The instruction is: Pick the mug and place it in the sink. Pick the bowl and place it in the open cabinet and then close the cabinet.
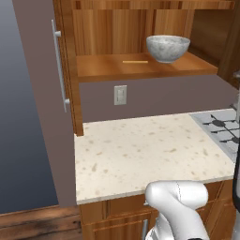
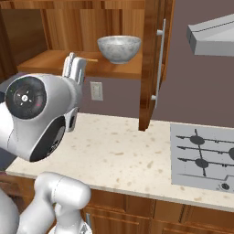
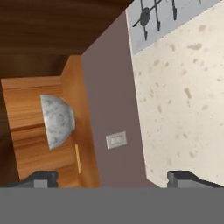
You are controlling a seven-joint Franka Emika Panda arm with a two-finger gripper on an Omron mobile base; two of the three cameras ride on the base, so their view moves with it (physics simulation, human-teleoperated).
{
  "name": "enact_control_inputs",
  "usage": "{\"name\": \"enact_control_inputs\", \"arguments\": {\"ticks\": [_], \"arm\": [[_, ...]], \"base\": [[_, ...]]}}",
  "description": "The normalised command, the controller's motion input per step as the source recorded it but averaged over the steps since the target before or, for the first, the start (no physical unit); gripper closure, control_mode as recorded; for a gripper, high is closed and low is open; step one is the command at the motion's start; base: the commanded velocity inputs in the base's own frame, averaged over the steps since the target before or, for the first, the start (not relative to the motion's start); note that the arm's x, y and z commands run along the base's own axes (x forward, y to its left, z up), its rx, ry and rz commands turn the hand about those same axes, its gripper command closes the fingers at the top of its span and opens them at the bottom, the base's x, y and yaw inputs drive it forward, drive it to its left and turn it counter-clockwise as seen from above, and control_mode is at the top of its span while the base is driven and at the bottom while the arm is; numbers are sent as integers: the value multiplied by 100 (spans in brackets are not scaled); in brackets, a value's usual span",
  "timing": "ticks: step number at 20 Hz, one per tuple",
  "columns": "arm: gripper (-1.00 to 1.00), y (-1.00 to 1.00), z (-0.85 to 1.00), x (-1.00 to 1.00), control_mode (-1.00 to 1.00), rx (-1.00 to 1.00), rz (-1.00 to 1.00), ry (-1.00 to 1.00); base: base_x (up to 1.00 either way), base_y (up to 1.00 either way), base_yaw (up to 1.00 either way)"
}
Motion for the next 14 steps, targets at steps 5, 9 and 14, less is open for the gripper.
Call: {"name": "enact_control_inputs", "arguments": {"ticks": [5,9,14], "arm": [[-100,0,1,-94,-100,0,-1,0],[-100,-6,1,-91,-100,0,-1,0],[-100,-31,1,-58,-100,0,0,-11]], "base": [[0,0,0],[0,0,0],[0,0,0]]}}
